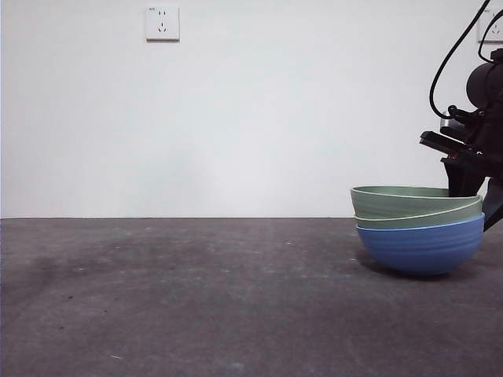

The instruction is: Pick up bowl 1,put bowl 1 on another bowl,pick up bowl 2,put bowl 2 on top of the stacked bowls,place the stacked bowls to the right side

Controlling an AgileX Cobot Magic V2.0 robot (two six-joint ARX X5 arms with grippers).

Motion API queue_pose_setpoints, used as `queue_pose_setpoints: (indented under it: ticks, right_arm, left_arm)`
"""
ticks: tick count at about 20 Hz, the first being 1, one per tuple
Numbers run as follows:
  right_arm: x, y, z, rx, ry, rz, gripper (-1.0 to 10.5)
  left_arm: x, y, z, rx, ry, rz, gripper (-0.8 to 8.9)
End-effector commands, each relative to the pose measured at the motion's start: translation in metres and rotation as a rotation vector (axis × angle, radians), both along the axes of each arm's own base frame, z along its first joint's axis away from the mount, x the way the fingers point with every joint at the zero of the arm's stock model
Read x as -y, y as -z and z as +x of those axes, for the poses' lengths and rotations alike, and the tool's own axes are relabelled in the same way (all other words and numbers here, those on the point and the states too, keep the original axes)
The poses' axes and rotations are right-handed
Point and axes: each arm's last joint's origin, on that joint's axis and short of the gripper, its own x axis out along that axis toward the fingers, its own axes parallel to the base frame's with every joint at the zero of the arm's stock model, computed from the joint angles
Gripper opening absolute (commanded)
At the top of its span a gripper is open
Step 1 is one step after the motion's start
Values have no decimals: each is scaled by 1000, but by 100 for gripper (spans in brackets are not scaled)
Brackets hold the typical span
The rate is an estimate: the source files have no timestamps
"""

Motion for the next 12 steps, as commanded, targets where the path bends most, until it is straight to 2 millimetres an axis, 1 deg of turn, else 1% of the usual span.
queue_pose_setpoints:
  ticks: [1,2,3,4,8,11,12]
  right_arm:
    - [-1,9,-2,-25,-9,-5,74]
    - [-1,9,-2,-25,-9,-6,173]
    - [-1,9,-2,-26,-8,-6,236]
    - [-1,9,-2,-25,-8,-7,254]
    - [-1,8,-2,-23,-8,-7,267]
    - [0,2,-3,-2,-6,-8,463]
    - [2,-6,-5,18,0,-8,481]
  left_arm:
    - [1,-1,1,13,11,5,314]
    - [1,-1,1,13,11,5,314]
    - [1,-1,1,13,11,5,314]
    - [1,-1,1,13,11,5,314]
    - [1,-1,1,13,11,4,314]
    - [1,0,0,10,11,6,314]
    - [1,0,0,10,11,6,314]
